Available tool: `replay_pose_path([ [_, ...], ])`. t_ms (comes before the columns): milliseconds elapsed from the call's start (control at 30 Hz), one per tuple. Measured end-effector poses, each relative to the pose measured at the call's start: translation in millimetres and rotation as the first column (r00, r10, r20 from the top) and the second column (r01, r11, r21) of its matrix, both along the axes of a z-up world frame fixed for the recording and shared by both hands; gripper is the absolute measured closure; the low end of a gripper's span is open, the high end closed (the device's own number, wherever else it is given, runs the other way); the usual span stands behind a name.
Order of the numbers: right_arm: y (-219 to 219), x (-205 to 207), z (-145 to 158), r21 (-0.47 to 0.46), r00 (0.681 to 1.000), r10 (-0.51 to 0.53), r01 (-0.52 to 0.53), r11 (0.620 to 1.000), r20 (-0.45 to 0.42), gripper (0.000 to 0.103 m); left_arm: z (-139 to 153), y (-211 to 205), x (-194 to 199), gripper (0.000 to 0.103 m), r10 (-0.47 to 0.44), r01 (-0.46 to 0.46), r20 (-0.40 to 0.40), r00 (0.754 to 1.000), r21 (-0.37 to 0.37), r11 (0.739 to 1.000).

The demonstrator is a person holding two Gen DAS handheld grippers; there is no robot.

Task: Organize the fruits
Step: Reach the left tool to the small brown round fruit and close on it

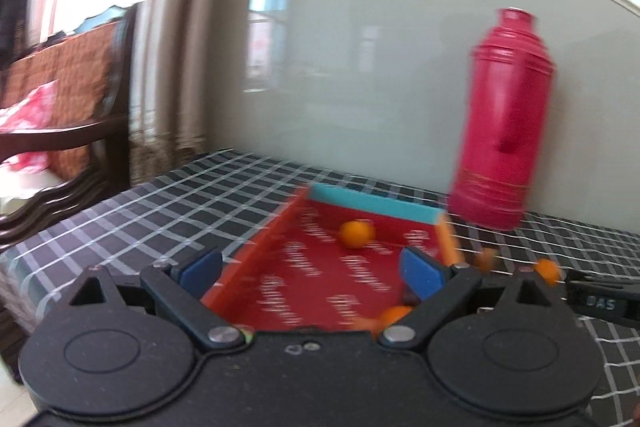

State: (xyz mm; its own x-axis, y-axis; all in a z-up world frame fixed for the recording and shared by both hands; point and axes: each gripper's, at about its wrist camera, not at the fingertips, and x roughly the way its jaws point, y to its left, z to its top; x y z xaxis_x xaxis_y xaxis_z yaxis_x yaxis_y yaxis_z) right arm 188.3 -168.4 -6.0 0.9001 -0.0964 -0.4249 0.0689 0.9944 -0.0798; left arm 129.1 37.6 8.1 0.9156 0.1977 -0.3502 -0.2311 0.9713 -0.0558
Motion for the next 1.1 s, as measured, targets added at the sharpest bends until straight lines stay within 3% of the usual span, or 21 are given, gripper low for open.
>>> replay_pose_path([
  [300, -49, -10, -9, -0.037, 0.980, -0.197, 0.197, 0.980, 0.001, 0.000, -8, -63, 20, 0.014, -0.190, 0.192, -0.036, 0.981, 0.059, 0.980],
  [700, -92, -30, -11, -0.031, 0.953, -0.302, 0.303, 0.953, 0.016, 0.000, -23, -106, 74, 0.016, -0.261, 0.269, -0.102, 0.960, 0.083, 0.959],
  [833, -102, -34, -10, 0.002, 0.948, -0.318, 0.318, 0.948, 0.025, 0.000, -29, -117, 92, 0.027, -0.264, 0.275, -0.122, 0.957, 0.079, 0.958],
  [1000, -108, -38, -7, -0.002, 0.921, -0.383, 0.384, 0.923, 0.068, 0.000, -32, -131, 114, 0.029, -0.280, 0.294, -0.140, 0.950, 0.098, 0.951],
  [1100, -115, -36, -6, 0.028, 0.919, -0.391, 0.390, 0.920, 0.057, 0.000, -37, -138, 128, 0.039, -0.286, 0.304, -0.156, 0.946, 0.112, 0.946],
])
